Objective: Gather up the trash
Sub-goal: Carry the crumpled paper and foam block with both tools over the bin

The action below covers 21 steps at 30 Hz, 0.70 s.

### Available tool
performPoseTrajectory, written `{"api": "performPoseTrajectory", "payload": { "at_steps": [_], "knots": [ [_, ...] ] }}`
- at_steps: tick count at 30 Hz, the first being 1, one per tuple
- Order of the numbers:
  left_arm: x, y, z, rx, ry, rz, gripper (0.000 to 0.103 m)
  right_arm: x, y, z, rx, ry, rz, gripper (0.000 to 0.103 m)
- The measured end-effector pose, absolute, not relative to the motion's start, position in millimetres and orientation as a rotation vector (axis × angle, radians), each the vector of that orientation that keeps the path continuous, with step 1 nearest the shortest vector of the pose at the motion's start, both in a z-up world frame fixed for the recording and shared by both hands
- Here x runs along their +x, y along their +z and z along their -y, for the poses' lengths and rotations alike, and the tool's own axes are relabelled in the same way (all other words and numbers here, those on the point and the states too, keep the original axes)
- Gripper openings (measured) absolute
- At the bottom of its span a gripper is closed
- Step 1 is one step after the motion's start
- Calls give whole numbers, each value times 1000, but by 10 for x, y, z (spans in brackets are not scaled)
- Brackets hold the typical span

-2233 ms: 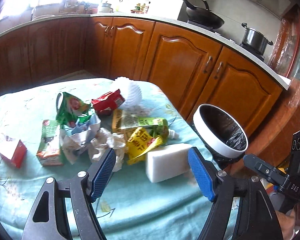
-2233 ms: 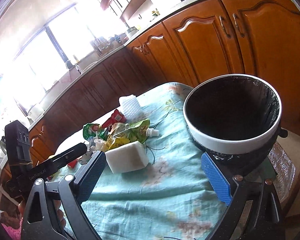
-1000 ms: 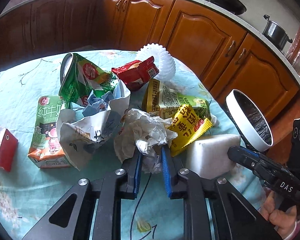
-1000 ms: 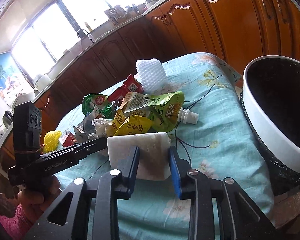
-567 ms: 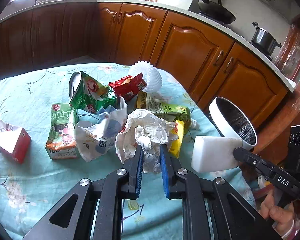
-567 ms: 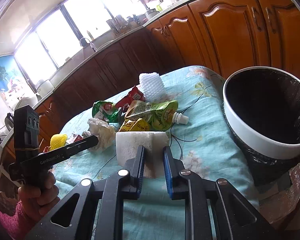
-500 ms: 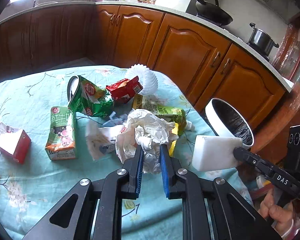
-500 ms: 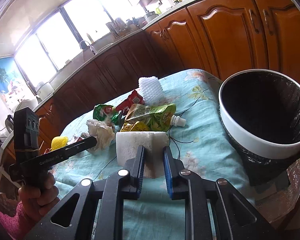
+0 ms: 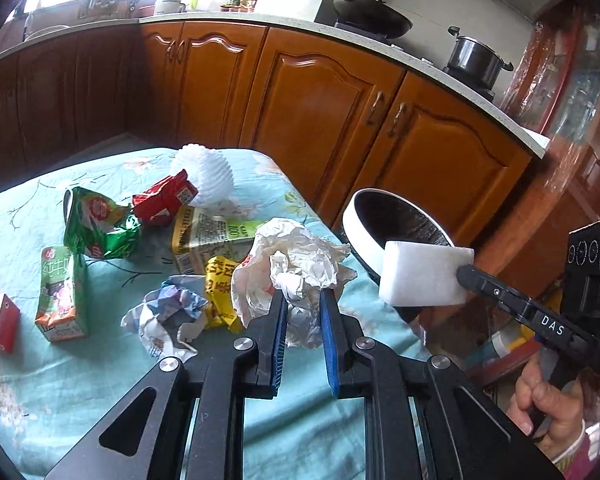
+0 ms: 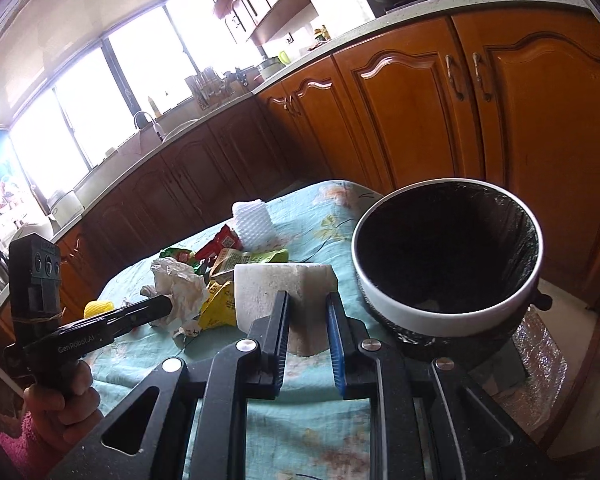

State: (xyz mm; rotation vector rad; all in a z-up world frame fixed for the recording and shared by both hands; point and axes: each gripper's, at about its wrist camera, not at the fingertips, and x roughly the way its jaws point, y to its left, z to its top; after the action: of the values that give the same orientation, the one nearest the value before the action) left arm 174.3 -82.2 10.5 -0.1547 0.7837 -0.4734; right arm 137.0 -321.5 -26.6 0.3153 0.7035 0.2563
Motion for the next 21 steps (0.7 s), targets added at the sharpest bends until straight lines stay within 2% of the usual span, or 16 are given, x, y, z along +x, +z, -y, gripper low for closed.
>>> {"api": "performPoseTrajectory", "payload": {
  "at_steps": [21],
  "knots": [
    [2395, 164, 1935, -34, -637, -795, 15, 1541, -148, 4095, 293, 62, -656, 18]
  ]
}}
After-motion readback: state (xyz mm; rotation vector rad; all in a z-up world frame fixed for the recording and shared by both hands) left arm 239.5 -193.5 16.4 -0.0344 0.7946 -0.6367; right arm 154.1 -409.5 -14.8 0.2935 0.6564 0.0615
